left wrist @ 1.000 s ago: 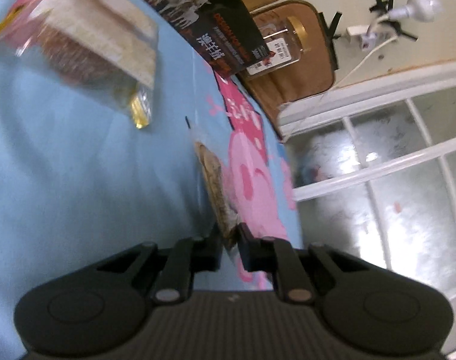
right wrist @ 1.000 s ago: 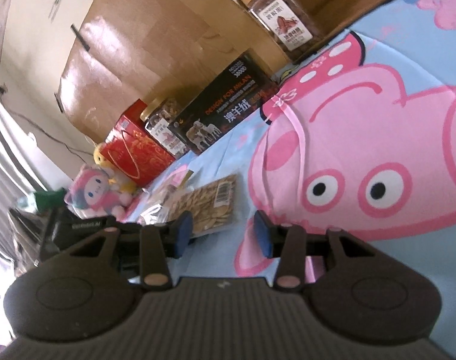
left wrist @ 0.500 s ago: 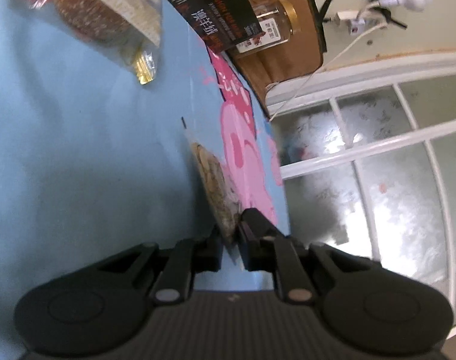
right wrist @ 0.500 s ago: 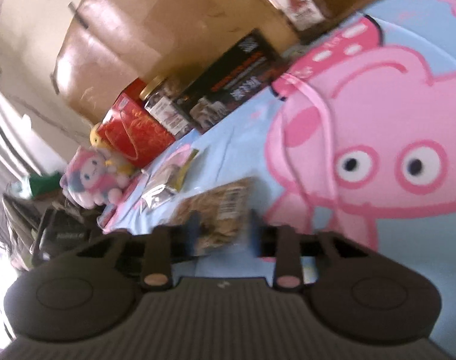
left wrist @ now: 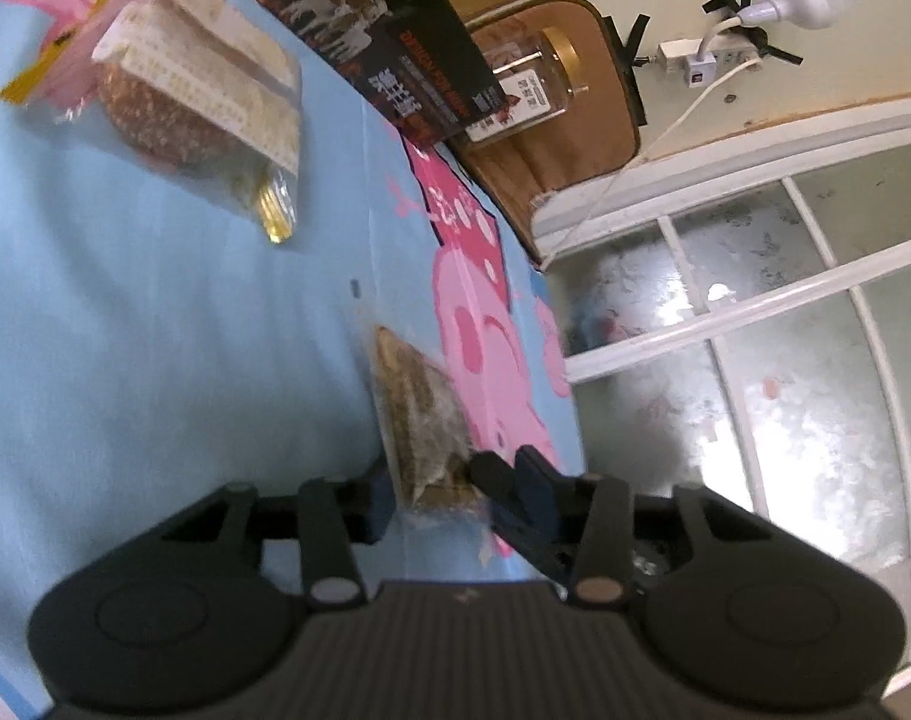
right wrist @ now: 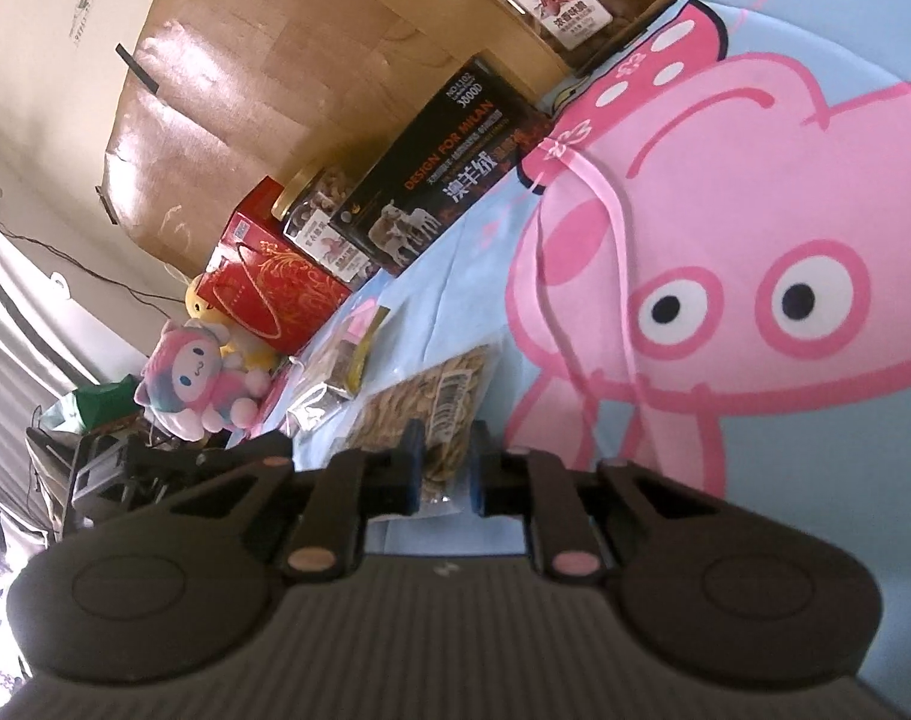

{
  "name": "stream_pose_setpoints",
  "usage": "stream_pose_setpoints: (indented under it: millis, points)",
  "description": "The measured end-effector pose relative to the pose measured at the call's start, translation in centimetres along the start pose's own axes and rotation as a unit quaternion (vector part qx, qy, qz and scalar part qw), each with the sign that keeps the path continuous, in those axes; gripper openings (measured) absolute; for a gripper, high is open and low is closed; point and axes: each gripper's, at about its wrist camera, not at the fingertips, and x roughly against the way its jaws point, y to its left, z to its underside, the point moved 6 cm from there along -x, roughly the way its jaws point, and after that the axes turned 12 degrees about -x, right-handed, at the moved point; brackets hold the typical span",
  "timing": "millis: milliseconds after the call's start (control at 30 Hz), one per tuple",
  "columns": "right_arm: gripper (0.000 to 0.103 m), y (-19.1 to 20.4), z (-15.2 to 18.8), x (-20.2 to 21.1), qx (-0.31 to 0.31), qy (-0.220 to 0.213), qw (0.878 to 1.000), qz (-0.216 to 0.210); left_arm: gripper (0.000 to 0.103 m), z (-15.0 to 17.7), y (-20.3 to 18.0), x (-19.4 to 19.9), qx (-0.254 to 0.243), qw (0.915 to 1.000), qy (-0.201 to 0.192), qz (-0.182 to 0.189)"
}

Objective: Organize snacks
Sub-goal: 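Carry the seed bag into the tin box, open left gripper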

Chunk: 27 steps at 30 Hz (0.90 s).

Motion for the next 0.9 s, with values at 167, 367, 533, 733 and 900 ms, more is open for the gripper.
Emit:
stream_pose_setpoints:
  millis: [167,367,533,733,900]
  points:
    - [0.021,-0.2,-0.1,0.4,-0.016,-0.001,1.0,-0.01,0.011,0.5,0.8,-0.6,0.006,0.9999,0.012,-0.009]
    - [0.018,0.8,0.2,0.1,0.026,-0.012,0.999,0.013,0.011,0.9,0.1,-0.4,-0.018,0.9994,0.014,-0.025]
    - [0.017,2.4,-0.9,0.0,0.044,-0.021,0.999,0.002,0.011,-0.9,-1.8,0.8,-0.057,0.9978,-0.002,-0.035]
    - [0.017,5.4,-4.1,-1.9,0.076,-0.033,0.997,-0.01,0.011,-5.5,-3.4,1.1,-0.092,0.994,-0.021,-0.054]
    - [0.017,7.2,-7.4,-4.3,0.088,-0.04,0.995,-0.015,0.011,-10.1,-3.8,0.7,-0.11,0.9908,-0.037,-0.069]
